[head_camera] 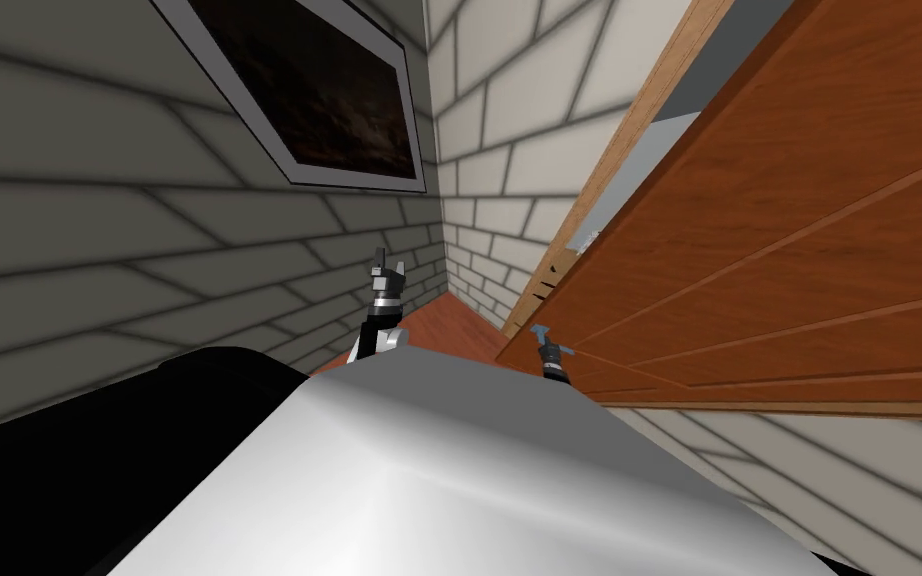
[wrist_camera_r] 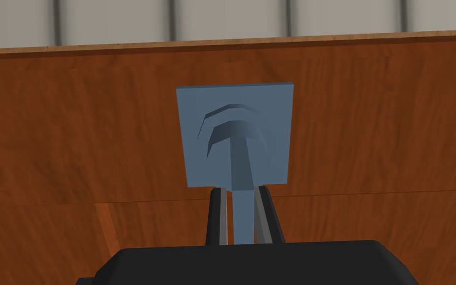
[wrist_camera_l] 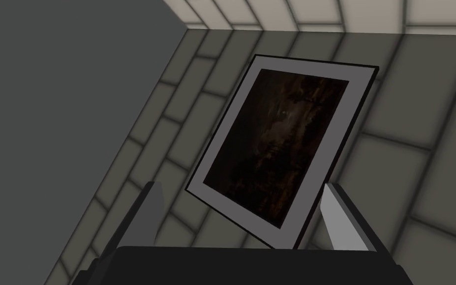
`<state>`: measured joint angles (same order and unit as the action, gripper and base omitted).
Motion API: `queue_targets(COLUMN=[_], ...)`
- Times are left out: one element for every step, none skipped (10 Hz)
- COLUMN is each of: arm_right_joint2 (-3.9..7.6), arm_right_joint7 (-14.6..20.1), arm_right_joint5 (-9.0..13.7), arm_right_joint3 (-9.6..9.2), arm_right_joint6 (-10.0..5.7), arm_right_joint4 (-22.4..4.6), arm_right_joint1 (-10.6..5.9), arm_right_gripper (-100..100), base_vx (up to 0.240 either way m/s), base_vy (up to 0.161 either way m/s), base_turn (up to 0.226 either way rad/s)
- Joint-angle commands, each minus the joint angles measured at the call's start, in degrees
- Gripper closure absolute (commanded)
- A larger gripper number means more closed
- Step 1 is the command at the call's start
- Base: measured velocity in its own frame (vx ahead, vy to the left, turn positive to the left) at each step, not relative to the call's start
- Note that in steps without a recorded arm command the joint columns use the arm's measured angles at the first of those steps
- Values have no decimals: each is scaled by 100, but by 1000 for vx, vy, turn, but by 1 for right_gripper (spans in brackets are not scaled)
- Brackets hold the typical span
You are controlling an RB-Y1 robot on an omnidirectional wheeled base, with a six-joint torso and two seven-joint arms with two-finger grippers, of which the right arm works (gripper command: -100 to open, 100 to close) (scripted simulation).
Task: Pull the door open
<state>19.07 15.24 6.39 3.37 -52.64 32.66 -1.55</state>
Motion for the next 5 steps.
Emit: queue_targets(arm_right_joint2=[75,118,165,214,264], arm_right_joint7=[112,174,243,316,389], arm_right_joint5=[-55,-85,-119,-155,-190], arm_right_joint3=[-90,-140,-196,-255,-314], arm_right_joint6=[-108,-169,-236,-307,-378], arm_right_joint4=[11,17,24,32,39], arm_right_joint1=[70,110,154,200,246], arm_right_gripper=[100,100,100,100,100], base_vx=[-173,-243,-207,-202,-226], base_vy=[-29,-50,-33,-49,-72], base_turn=[113,121,78,73,104])
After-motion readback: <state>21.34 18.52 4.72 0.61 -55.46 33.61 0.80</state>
